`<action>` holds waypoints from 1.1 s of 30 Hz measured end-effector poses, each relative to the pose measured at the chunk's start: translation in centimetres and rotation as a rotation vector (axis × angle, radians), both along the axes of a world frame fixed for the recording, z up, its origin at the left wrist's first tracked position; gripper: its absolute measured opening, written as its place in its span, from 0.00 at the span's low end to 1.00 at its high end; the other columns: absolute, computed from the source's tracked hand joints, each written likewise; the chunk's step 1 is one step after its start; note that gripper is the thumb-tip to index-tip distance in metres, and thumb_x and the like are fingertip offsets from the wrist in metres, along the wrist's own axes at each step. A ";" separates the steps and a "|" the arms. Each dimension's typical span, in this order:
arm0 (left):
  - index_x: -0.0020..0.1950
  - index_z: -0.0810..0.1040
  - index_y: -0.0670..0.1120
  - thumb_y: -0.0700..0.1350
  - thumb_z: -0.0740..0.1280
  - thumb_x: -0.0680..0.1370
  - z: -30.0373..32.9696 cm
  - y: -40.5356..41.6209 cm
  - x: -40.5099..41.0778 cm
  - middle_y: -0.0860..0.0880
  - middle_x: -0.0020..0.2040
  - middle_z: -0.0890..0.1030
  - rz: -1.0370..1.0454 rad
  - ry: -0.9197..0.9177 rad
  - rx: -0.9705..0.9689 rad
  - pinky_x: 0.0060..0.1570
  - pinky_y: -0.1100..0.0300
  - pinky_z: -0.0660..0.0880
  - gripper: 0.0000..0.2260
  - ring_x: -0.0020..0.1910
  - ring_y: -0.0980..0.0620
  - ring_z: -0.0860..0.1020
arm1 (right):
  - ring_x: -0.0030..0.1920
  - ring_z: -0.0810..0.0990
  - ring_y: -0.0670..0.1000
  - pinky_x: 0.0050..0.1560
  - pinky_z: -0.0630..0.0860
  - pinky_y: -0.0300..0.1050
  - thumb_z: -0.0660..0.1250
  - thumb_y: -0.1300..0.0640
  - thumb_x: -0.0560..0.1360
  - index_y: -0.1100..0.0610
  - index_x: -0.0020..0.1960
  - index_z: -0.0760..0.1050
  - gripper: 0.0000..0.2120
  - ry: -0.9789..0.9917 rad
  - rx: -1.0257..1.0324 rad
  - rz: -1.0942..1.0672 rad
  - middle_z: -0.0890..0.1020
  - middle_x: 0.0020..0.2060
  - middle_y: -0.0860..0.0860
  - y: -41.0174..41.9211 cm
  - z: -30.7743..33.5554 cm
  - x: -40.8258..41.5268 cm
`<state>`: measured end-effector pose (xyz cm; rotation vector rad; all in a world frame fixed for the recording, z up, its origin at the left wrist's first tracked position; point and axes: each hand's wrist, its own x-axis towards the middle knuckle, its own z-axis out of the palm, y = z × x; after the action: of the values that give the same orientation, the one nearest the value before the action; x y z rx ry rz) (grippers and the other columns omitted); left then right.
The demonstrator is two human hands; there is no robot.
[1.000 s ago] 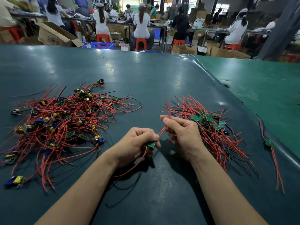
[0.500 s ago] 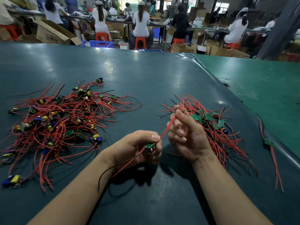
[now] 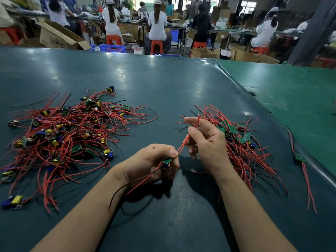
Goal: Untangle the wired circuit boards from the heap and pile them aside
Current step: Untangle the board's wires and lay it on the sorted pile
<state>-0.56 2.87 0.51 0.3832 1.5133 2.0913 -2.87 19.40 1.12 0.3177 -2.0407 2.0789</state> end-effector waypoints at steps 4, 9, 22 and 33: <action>0.31 0.78 0.42 0.41 0.66 0.68 0.0 -0.1 0.0 0.45 0.30 0.75 -0.004 -0.011 0.010 0.32 0.59 0.69 0.06 0.27 0.51 0.70 | 0.20 0.71 0.48 0.20 0.67 0.37 0.60 0.68 0.80 0.56 0.55 0.78 0.12 -0.036 -0.019 -0.032 0.79 0.25 0.51 0.2 -0.2 -0.3; 0.31 0.78 0.43 0.42 0.68 0.68 -0.2 -0.2 0.0 0.46 0.31 0.77 -0.014 -0.002 0.011 0.32 0.59 0.70 0.05 0.28 0.51 0.71 | 0.20 0.72 0.48 0.19 0.67 0.37 0.59 0.65 0.82 0.57 0.55 0.76 0.08 -0.071 -0.169 0.020 0.83 0.32 0.56 0.2 -0.1 -0.6; 0.33 0.79 0.42 0.47 0.70 0.66 -0.1 -0.5 -0.3 0.44 0.32 0.68 0.051 0.029 -0.033 0.34 0.56 0.63 0.09 0.28 0.50 0.67 | 0.16 0.71 0.49 0.16 0.64 0.34 0.58 0.49 0.83 0.60 0.54 0.72 0.14 -0.178 -0.223 -0.117 0.80 0.24 0.55 0.0 -0.5 -1.2; 0.35 0.80 0.41 0.44 0.68 0.72 0.0 -0.4 -0.3 0.49 0.25 0.72 0.137 0.083 -0.118 0.25 0.64 0.61 0.08 0.23 0.54 0.67 | 0.18 0.66 0.45 0.21 0.59 0.32 0.65 0.50 0.79 0.55 0.40 0.84 0.14 -0.286 -0.062 0.266 0.72 0.21 0.50 -0.6 -0.3 0.1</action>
<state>-0.89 2.49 0.50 0.3344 1.7474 2.0992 -2.74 18.77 0.78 0.3114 -2.1871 2.4673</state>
